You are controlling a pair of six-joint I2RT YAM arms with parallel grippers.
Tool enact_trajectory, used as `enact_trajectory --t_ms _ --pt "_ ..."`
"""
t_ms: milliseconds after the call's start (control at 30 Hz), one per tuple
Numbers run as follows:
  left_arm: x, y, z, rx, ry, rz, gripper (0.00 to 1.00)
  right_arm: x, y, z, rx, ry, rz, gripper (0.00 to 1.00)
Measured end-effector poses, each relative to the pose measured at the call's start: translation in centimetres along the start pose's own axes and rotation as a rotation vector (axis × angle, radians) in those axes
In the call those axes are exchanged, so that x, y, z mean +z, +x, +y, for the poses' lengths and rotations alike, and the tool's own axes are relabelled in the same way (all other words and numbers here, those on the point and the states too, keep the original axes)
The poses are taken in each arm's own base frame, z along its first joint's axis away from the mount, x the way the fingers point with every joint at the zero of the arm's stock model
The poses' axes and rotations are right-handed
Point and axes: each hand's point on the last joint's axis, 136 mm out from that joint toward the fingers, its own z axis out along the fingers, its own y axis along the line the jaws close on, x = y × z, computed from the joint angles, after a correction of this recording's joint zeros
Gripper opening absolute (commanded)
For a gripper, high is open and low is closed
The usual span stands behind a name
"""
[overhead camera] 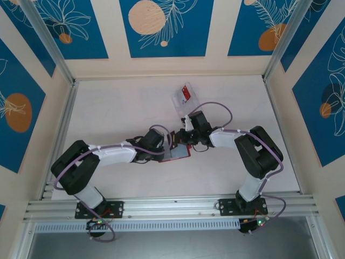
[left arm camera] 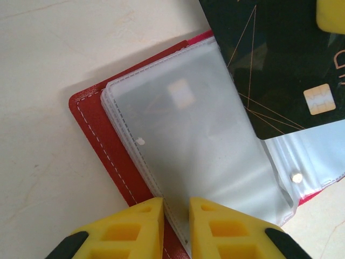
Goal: Put the credit cards into the card holder
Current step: Insert the credit card into the card slot.
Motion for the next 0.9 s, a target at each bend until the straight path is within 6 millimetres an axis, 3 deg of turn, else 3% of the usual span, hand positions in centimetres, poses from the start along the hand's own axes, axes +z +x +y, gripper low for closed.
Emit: enact_trajectory --t_ms 900 --pt "0.01 -0.04 -0.06 -0.002 0.001 0.000 0.18 0.05 0.55 -0.80 -0.016 0.003 -0.001 0.00"
